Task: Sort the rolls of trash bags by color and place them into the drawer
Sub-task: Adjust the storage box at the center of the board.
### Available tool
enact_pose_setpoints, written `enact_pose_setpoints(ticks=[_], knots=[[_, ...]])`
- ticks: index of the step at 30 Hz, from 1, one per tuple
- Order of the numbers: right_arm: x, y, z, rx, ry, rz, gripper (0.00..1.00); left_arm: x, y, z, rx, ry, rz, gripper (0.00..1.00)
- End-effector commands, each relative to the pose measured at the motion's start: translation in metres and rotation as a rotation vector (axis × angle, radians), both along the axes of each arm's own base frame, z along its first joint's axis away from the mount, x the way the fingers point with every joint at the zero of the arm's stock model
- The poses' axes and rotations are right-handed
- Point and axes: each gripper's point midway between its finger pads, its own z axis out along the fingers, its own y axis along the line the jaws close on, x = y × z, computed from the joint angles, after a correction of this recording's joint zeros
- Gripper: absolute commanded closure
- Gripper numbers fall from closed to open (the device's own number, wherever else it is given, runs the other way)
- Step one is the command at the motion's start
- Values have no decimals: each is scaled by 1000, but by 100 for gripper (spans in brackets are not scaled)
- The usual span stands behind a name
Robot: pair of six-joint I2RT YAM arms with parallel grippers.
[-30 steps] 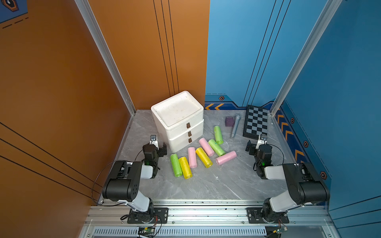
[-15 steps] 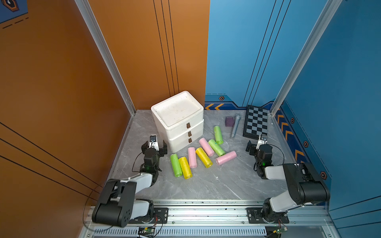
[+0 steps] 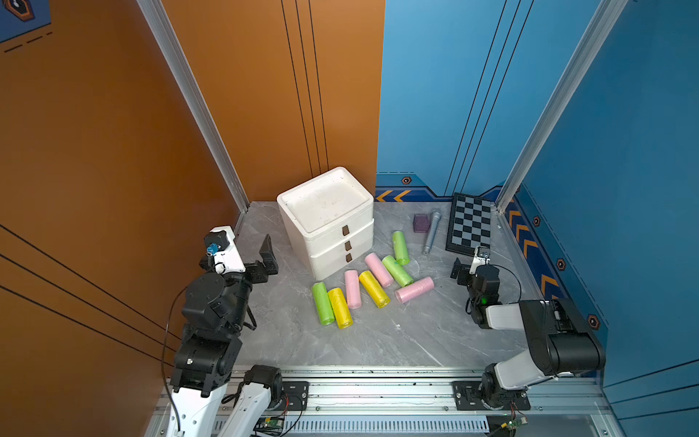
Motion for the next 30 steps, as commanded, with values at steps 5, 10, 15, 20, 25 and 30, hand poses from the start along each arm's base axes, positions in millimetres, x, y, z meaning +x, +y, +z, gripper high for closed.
enact_pose_setpoints(ticks=[5,10,15,20,25,30], knots=[[3,0,0,13,2,0,0,57,2,13,5,344,56,2],[3,0,0,8,4,-1,0,94,-15,45,38,370,-65,2],[3,0,1,-1,5,-10,0,129,-18,43,49,423,-266,2],[3,1,0,10,5,1,0,171,-10,-7,-55,544,-372,2],[3,0,0,7,7,-1,0,205,1,-54,5,648,-385,2],[4,2,0,2,9,2,0,231,-11,-70,-61,680,-475,2]])
